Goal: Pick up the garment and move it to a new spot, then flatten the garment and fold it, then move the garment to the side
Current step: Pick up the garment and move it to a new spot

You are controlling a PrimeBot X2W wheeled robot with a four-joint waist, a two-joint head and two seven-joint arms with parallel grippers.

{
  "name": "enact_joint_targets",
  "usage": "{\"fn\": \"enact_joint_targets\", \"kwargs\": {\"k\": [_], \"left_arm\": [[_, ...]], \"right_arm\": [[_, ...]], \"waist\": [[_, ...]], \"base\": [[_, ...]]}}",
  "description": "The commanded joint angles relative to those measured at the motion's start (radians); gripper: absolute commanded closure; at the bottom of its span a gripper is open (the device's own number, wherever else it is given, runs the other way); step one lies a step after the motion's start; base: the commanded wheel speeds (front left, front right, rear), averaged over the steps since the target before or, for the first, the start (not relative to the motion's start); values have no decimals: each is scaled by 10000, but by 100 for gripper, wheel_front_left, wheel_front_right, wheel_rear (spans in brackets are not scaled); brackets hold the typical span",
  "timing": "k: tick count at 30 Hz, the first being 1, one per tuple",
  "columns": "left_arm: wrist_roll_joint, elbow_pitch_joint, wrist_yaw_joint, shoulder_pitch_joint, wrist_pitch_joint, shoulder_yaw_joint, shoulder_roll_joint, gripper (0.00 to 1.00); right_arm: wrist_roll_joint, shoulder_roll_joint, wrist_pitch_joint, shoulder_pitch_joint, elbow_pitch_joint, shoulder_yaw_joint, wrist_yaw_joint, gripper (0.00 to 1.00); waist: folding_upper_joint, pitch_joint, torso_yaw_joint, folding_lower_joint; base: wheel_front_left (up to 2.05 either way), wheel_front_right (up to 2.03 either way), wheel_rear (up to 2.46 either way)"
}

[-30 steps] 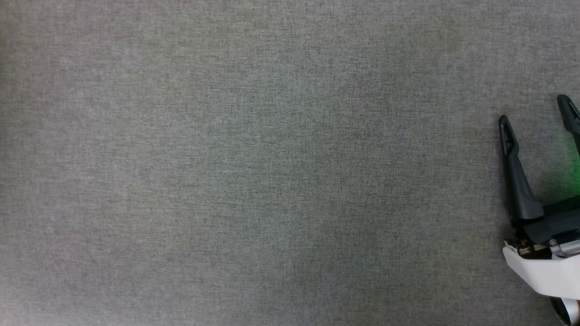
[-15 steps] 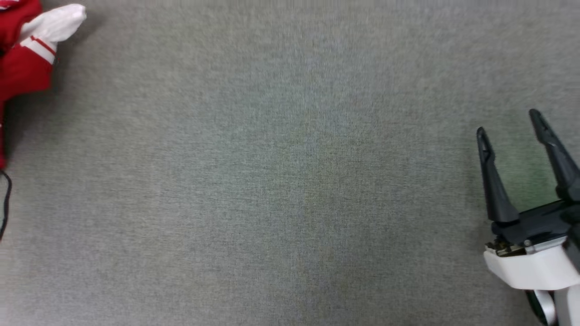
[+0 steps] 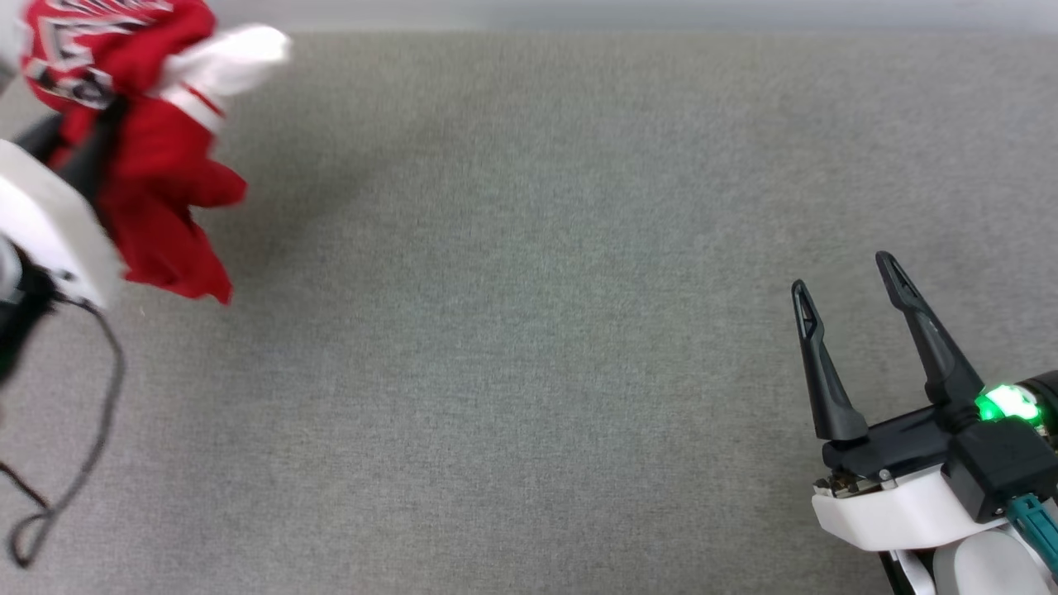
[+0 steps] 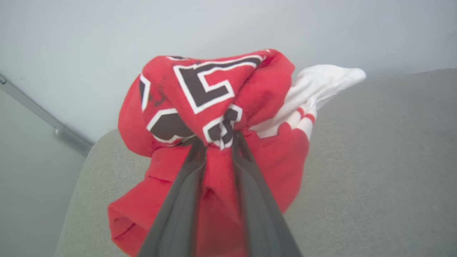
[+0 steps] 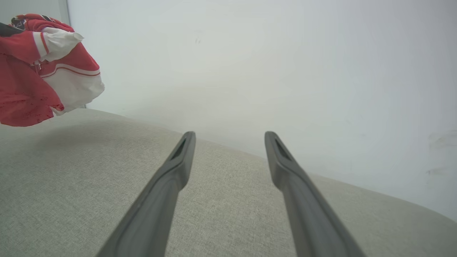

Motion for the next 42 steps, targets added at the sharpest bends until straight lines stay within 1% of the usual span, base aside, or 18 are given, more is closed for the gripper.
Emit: {"fn": "enact_joint_targets", "kwargs": {"k": [1, 4, 7, 8, 10, 14, 18, 22, 26, 28, 29, 30, 33, 36, 42], "left_arm": [[25, -96, 46, 156, -16, -63, -116, 100], [180, -627, 280, 413, -84, -496, -651, 100], [229, -1037, 221, 685, -15, -1160, -1260, 100], [265, -1131, 264, 729, -38, -1358, -1485, 100], [364, -1264, 345, 836, -115, -1796, -2033, 100], [565, -973, 436, 1016, -480, -2681, -3226, 100], [1040, -139, 454, 994, -1009, -3518, -4296, 100], [1169, 967, 469, 850, -1511, -4128, -5546, 100], [1583, 2249, 517, 368, -2020, -4631, -6469, 100], [1719, 2877, 553, 93, -2315, -4814, -6794, 100], [1836, 3213, 547, -96, -2470, -4934, -6888, 81], [1908, 3497, 554, -251, -2613, -5052, -6969, 0], [1983, 4307, 393, -602, -2870, -5433, -7126, 0], [1898, 4782, 246, -859, -3343, -5642, -7173, 0], [1870, 5127, 78, -1100, -4886, -5633, -7203, 0]], "right_arm": [[-51, 52, -17, 100, 34, -15, -3, 0], [-69, 196, -17, 201, 125, -55, -3, 0], [-87, 302, -15, 166, 201, 30, -4, 0], [-83, 341, -15, 153, 222, 36, -3, 0], [-74, 438, -17, 128, 230, -5, -3, 0], [-9, 562, -17, 135, 284, 126, -3, 0], [28, 614, -17, 12, 289, 173, -4, 0], [115, 666, -17, -111, 194, -27, -3, 0], [278, 722, -17, -336, 87, -372, -3, 0], [362, 756, -17, -397, 66, -535, -3, 0], [377, 771, -17, -436, 70, -584, -3, 0], [372, 780, -17, -465, 82, -596, -3, 0], [427, 801, -17, -521, 124, -581, -3, 0], [421, 816, -17, -535, 175, -625, -3, 0], [225, 817, -17, -269, 344, -707, -3, 0]], "waist": [[0, -456, -141, 0], [0, -824, -261, 0], [0, -1059, -462, 0], [0, -1118, -528, 0], [0, -1194, -644, 0], [0, -1190, -924, 0], [0, -962, -1313, 0], [0, -634, -1709, 0], [0, -198, -2142, 0], [0, 9, -2334, 0], [0, 94, -2414, 0], [0, 160, -2484, 0], [0, 270, -2623, 0], [0, 235, -2605, 0], [0, -307, -2144, 0]], "base": [[0, 0, 0], [0, 0, 0], [0, 0, 0], [0, 0, 0], [0, 0, 0], [0, 0, 0], [0, 0, 0], [0, 0, 0], [0, 0, 0], [0, 0, 0], [0, 0, 0], [0, 0, 0], [0, 0, 0], [0, 0, 0], [0, 0, 0]]}}
